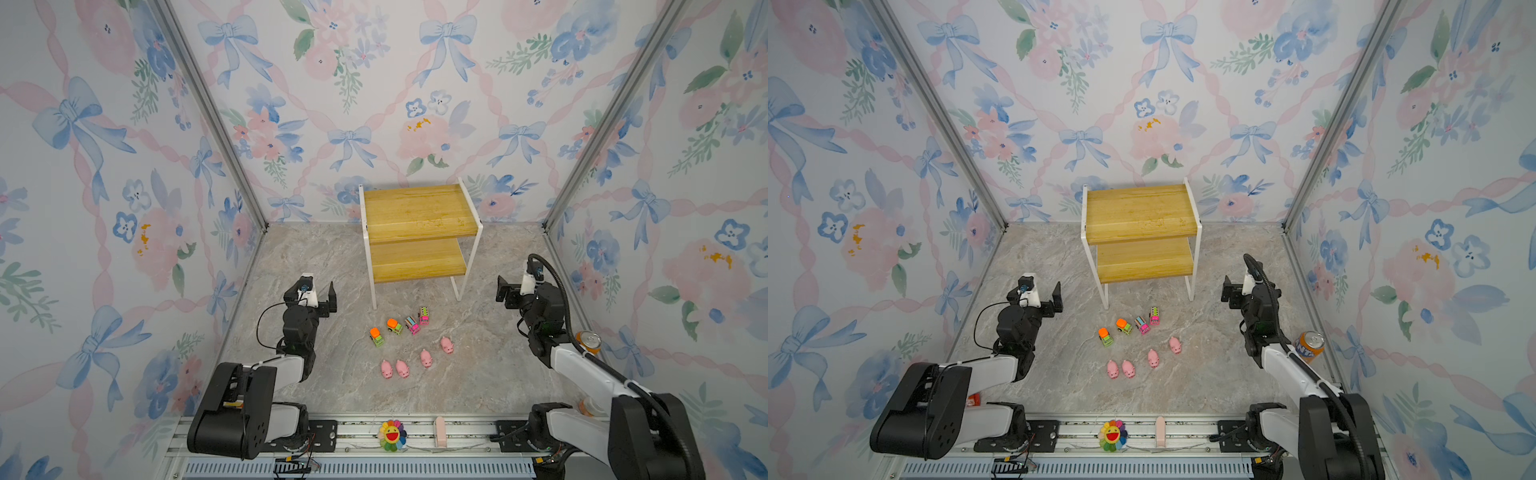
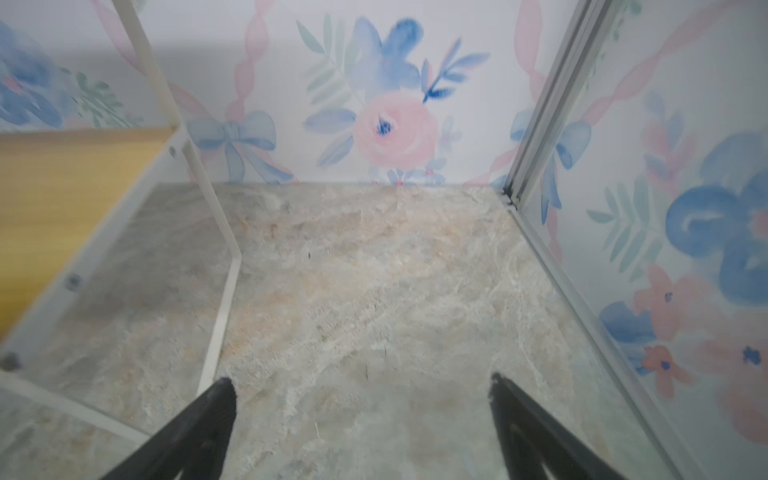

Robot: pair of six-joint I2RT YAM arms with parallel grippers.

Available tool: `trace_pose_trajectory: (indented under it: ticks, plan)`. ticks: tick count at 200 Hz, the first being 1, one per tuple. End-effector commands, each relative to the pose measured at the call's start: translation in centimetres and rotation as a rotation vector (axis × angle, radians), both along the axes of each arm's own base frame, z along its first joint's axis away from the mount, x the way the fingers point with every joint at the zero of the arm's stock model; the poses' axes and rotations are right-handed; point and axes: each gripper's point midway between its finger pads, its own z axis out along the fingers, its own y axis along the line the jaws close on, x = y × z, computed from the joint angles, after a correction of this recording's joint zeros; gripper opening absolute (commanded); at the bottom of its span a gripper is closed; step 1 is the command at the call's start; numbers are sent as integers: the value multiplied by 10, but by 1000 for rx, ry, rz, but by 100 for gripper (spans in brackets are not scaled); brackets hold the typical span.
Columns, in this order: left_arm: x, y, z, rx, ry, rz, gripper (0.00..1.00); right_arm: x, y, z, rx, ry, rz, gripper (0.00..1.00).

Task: Place and organize the plastic toys onto the shelf
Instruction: 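Lower both grippers from raised pose toward the toys on the table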

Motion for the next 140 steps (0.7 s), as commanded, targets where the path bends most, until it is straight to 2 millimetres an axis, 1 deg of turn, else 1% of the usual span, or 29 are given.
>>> trace_pose_trajectory:
  ticks: [1, 15, 22, 33, 48, 62, 67, 78, 90, 116, 128, 140]
  plan:
    - [-5, -13, 12, 19, 51, -8, 98, -46, -5, -10, -65, 187, -86, 98]
    - [-14, -31, 22, -16, 63, -50, 98, -71, -3, -3, -29, 190, -93, 98]
    - [-20, -40, 26, -32, 68, -80, 98, -82, 3, -2, 6, 187, -75, 98]
    - [-32, -49, 27, -67, 84, -91, 98, -97, 13, -4, 75, 187, -49, 96]
    - [-48, -62, 26, -126, 92, -121, 98, -115, 31, -18, 155, 222, 8, 93]
    - [-63, -74, 20, -202, 106, -159, 98, -129, 53, -33, 170, 262, 100, 91]
    - [-68, -79, 18, -228, 114, -175, 98, -134, 59, -38, 171, 275, 118, 90]
    - [-77, -88, 8, -270, 145, -196, 98, -144, 72, -50, 160, 297, 172, 90]
    - [-85, -93, -4, -293, 188, -197, 98, -154, 80, -64, 135, 316, 199, 90]
    - [-96, -104, -40, -306, 321, -197, 98, -170, 102, -88, 112, 348, 293, 89]
    - [-102, -113, -57, -305, 388, -242, 98, -175, 110, -96, 99, 360, 330, 89]
    - [-106, -120, -68, -298, 425, -271, 98, -177, 118, -99, 81, 368, 367, 88]
